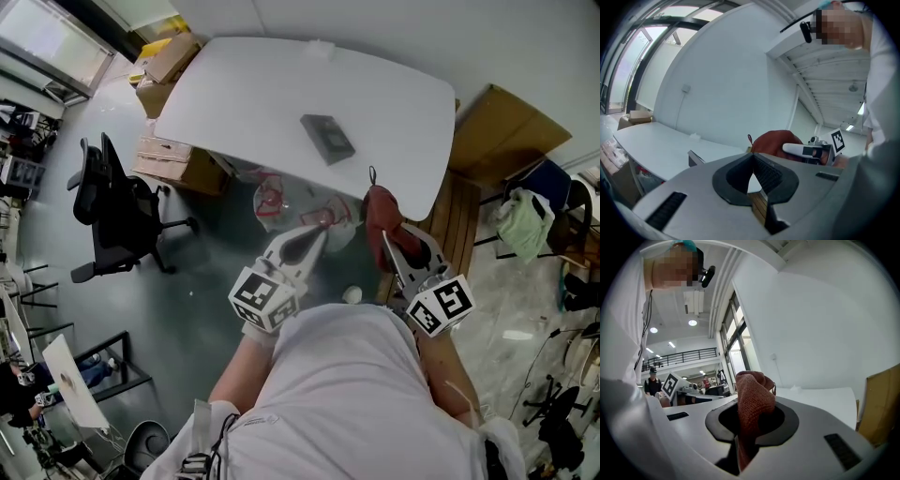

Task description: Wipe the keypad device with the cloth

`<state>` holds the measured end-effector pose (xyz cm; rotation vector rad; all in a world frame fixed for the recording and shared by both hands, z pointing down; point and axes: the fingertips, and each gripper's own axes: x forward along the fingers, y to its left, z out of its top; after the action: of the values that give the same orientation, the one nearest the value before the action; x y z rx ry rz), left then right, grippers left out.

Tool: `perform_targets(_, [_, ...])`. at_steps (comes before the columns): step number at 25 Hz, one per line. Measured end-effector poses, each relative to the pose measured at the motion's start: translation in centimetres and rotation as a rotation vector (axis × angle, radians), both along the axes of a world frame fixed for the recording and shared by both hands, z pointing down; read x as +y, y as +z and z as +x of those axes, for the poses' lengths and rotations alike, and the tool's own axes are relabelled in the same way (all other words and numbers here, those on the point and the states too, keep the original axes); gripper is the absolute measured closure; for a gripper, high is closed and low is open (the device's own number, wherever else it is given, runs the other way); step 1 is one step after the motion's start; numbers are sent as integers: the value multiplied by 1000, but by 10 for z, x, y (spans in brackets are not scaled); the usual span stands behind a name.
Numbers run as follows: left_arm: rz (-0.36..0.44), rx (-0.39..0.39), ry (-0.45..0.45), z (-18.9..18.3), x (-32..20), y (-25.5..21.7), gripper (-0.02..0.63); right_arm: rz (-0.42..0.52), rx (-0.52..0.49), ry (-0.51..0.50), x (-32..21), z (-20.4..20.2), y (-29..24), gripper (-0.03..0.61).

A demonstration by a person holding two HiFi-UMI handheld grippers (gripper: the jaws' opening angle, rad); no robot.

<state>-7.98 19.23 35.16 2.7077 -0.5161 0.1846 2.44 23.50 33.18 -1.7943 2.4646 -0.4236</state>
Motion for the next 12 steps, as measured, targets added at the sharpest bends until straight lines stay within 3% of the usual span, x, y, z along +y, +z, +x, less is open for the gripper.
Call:
perform_targets(7, [-24,10,10,6,-78,11,601,-26,23,11,-80,9,0,520])
perform_targets(12, [-9,-57,59,8,-129,25,601,-74,17,24,-142,7,10,520])
